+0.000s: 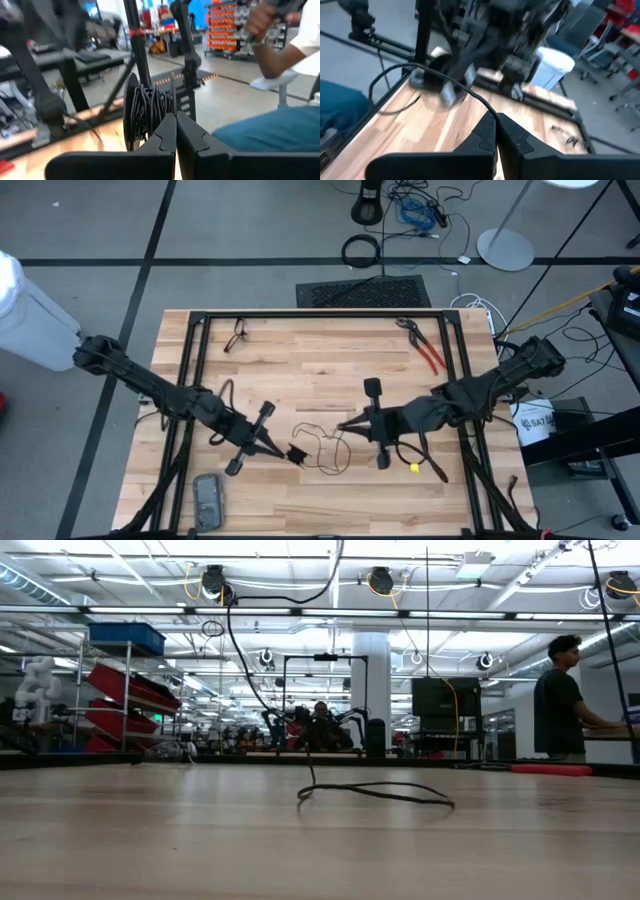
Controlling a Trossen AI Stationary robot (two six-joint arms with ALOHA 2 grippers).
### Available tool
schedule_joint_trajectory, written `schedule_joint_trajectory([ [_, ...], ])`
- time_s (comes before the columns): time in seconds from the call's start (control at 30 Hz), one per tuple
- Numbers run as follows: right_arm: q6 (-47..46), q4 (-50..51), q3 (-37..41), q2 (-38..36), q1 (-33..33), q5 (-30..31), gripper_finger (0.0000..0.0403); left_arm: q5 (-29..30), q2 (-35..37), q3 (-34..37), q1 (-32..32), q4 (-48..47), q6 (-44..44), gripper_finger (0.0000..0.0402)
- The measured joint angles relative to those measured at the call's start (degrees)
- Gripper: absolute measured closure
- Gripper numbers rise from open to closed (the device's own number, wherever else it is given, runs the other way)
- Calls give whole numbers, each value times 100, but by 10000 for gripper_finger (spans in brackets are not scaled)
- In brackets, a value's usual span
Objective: Coil cords
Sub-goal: Uncoil the black cable wire from the spool
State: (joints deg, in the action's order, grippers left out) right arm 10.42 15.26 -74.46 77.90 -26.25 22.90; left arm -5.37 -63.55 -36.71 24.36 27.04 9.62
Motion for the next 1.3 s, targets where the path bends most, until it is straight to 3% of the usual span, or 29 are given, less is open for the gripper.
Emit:
schedule_joint_trajectory([
  [0.4,-1370,1056,0,42,-97,-24,403,8,1012,0,15,-57,325,401],
  [0.67,-1859,1154,0,251,-123,-76,381,9,1049,0,15,4,615,401],
  [1.0,-2599,2057,0,326,-128,-76,352,5,1144,0,15,304,390,401],
  [1.3,-2540,1914,-7,583,-108,-156,351,-41,1154,0,15,407,128,401],
])
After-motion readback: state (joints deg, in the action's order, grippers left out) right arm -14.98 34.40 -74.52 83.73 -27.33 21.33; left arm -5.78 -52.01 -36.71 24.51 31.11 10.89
